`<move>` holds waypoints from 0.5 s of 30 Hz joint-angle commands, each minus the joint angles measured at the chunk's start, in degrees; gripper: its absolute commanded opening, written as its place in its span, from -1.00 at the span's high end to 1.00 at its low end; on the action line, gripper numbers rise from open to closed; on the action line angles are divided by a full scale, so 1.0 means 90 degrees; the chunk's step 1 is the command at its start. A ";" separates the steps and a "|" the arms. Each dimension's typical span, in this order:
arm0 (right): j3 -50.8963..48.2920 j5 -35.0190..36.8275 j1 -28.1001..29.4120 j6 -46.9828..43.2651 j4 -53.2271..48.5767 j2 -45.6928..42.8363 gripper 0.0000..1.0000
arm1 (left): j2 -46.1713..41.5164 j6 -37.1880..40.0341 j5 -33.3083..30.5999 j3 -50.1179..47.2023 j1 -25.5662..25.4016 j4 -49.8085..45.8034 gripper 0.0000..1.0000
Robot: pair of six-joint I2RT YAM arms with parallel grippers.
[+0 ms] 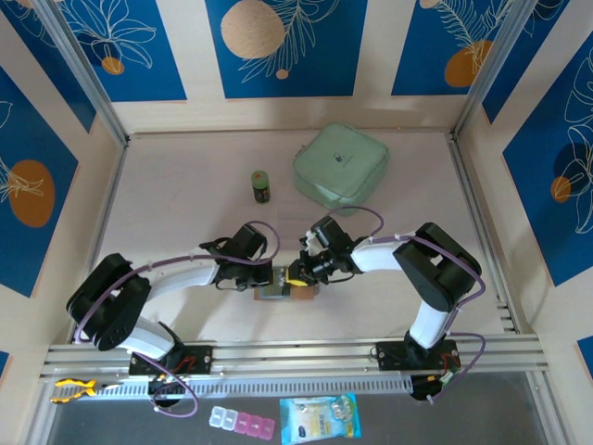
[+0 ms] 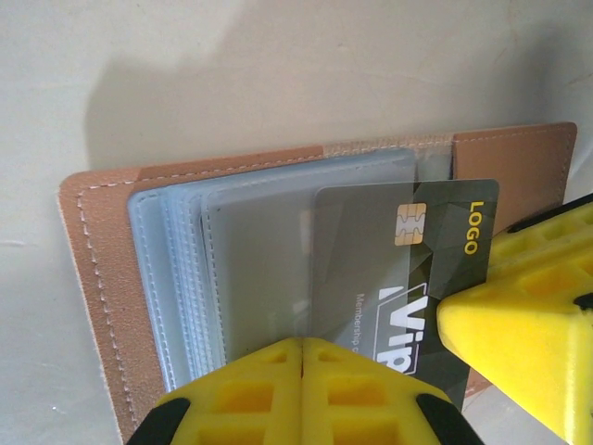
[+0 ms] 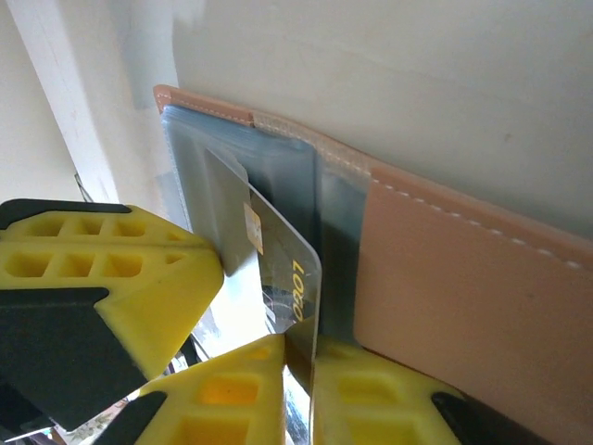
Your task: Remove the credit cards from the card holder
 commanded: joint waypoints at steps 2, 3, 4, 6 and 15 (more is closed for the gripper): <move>-0.0125 -0.0114 -0.0047 0.0010 -0.0054 -0.0143 0.77 | 0.0115 0.0077 -0.0055 0.0010 -0.0055 -0.0381 1.00; -0.0141 -0.0092 -0.0048 -0.0020 -0.0093 -0.0171 0.78 | 0.0106 0.0081 -0.0055 0.0010 -0.0052 -0.0391 1.00; -0.0150 -0.0065 -0.0059 -0.0053 -0.0152 -0.0211 0.78 | 0.0097 0.0080 -0.0055 0.0010 -0.0054 -0.0395 1.00; -0.0189 -0.0013 -0.0077 -0.0130 -0.0282 -0.0323 0.78 | 0.0075 0.0072 -0.0082 0.0001 -0.0060 -0.0422 1.00; -0.0119 0.0176 -0.0213 -0.0647 -0.1270 -0.0831 0.86 | -0.0003 0.0050 -0.0075 0.0059 -0.0059 -0.0411 1.00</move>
